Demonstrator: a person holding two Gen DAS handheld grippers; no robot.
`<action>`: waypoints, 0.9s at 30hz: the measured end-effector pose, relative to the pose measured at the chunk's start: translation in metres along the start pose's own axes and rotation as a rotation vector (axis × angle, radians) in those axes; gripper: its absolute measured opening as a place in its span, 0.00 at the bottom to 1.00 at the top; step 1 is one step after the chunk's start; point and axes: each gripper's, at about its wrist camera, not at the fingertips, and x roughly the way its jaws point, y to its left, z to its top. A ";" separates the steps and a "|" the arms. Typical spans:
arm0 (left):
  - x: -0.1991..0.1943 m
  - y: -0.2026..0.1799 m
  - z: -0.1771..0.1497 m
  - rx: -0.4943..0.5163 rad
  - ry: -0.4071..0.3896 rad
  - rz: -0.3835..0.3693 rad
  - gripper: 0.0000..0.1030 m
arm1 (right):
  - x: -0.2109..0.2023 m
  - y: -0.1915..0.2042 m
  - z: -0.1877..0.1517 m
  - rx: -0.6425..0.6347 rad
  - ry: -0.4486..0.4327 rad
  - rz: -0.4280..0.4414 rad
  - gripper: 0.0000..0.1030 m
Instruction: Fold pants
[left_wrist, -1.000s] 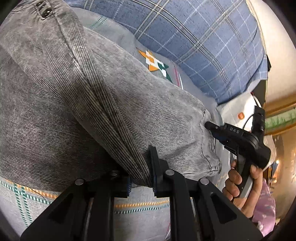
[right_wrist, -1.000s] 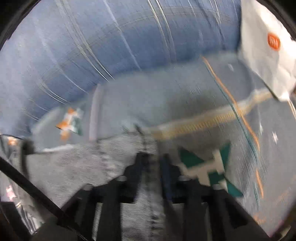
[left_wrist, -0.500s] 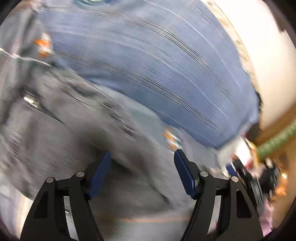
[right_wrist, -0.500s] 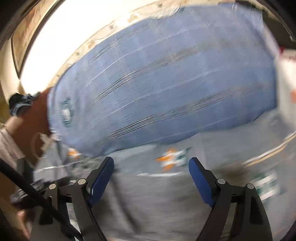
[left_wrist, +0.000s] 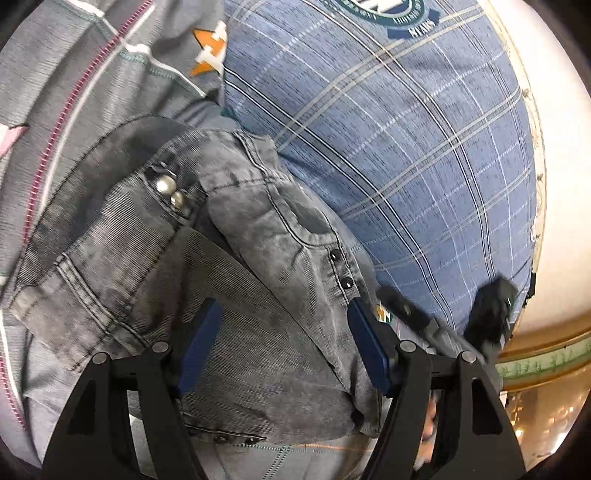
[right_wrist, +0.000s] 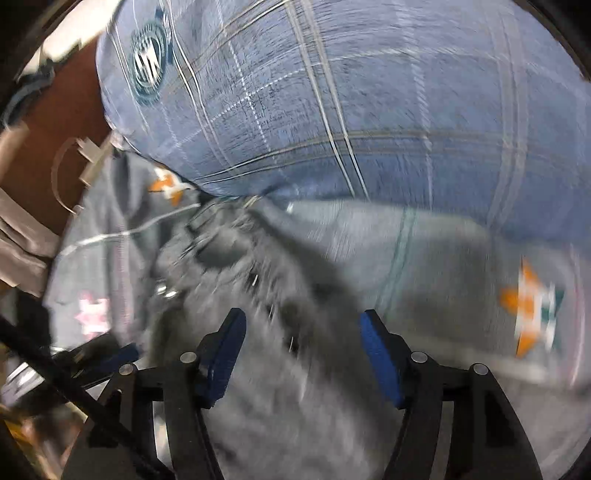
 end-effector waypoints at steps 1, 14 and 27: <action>-0.002 0.002 0.001 -0.001 -0.001 -0.004 0.68 | 0.011 -0.001 0.011 0.016 0.023 -0.014 0.64; -0.011 0.023 0.006 -0.070 0.002 -0.077 0.68 | -0.002 0.064 -0.016 -0.152 -0.008 0.038 0.05; 0.012 -0.011 -0.013 0.098 0.082 0.011 0.74 | -0.005 0.138 -0.174 -0.357 -0.103 0.043 0.04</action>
